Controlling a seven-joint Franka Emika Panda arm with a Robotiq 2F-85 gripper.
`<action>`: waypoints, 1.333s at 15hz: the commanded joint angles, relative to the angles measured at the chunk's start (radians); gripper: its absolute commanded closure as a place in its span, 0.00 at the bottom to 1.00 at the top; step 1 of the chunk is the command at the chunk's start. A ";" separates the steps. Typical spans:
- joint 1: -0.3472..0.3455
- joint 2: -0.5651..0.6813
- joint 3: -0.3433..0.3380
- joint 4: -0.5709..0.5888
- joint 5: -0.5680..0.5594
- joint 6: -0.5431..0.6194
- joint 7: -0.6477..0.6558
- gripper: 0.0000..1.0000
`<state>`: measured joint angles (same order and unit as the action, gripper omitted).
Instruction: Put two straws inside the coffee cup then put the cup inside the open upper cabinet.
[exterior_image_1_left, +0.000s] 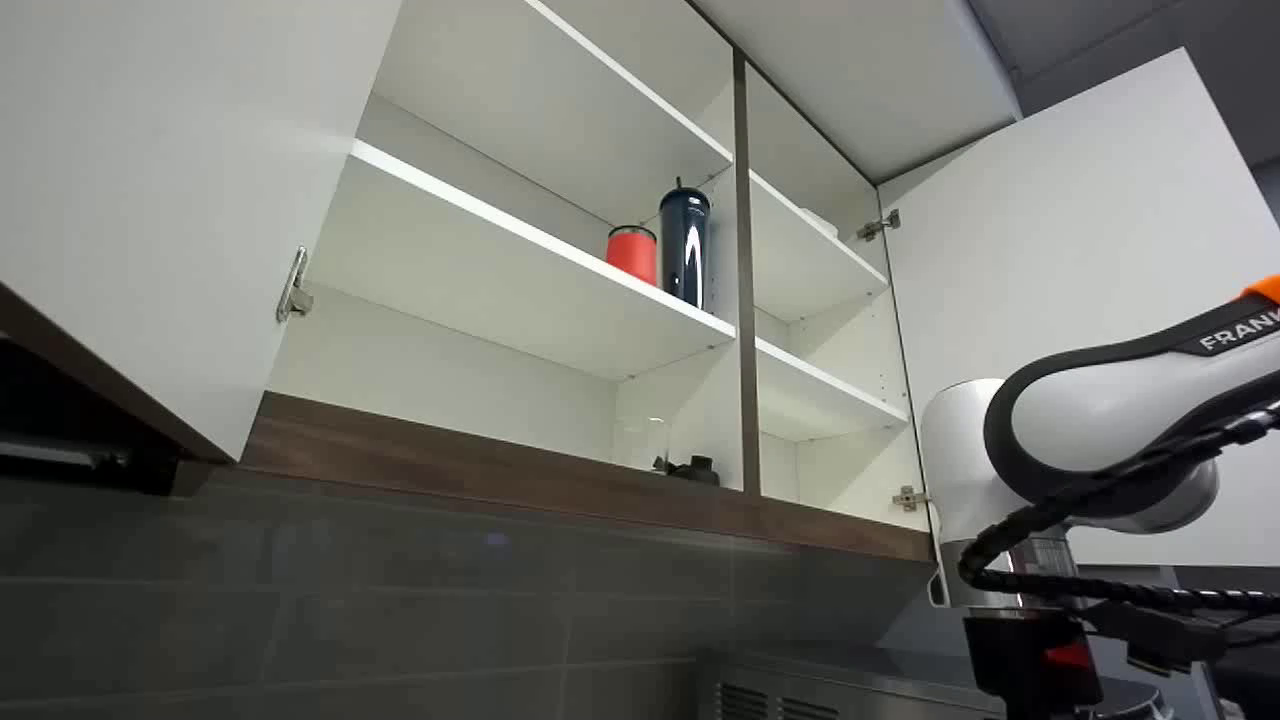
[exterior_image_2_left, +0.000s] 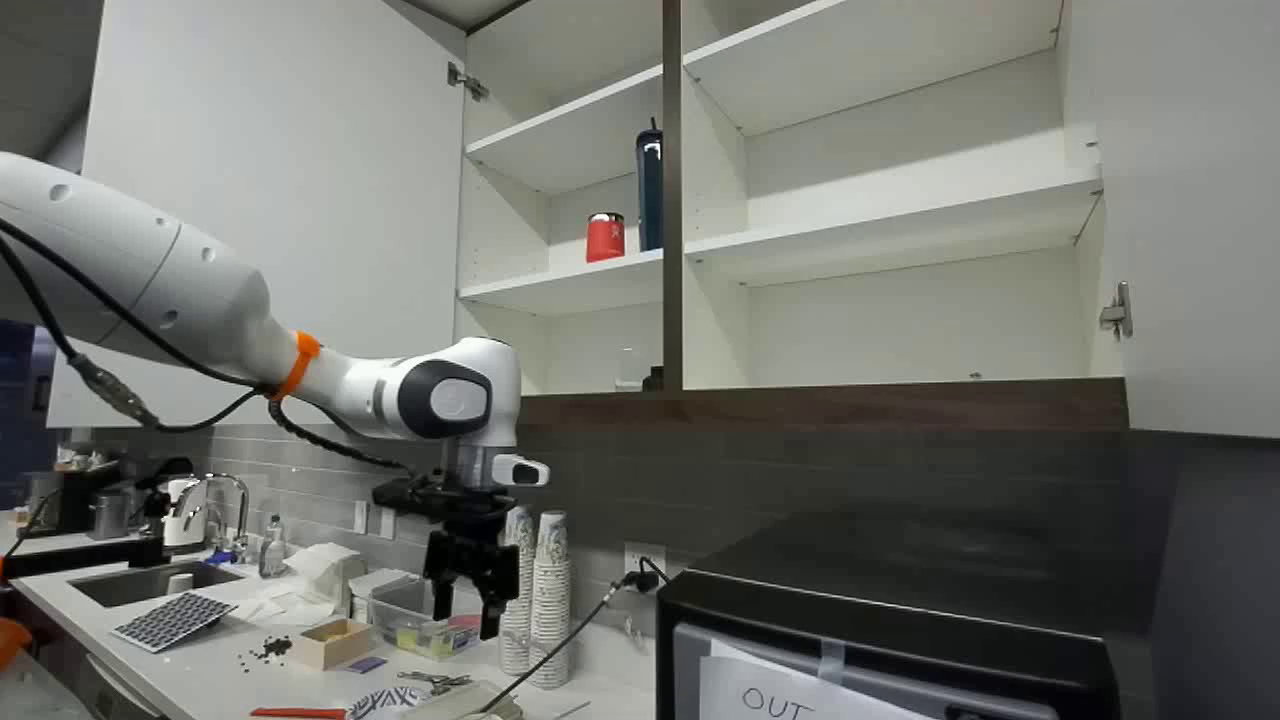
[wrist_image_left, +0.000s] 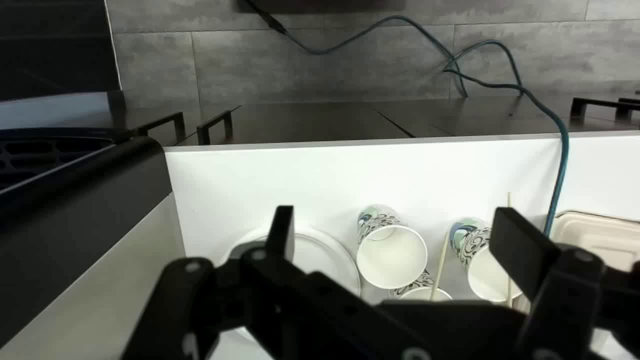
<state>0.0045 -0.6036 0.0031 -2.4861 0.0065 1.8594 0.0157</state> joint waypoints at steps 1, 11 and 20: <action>-0.001 0.000 0.001 0.002 0.000 -0.002 -0.001 0.00; -0.001 0.000 0.001 0.002 0.000 -0.002 -0.001 0.00; 0.009 0.042 0.025 -0.026 0.028 0.071 0.049 0.00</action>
<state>0.0047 -0.6009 0.0045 -2.4867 0.0072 1.8594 0.0189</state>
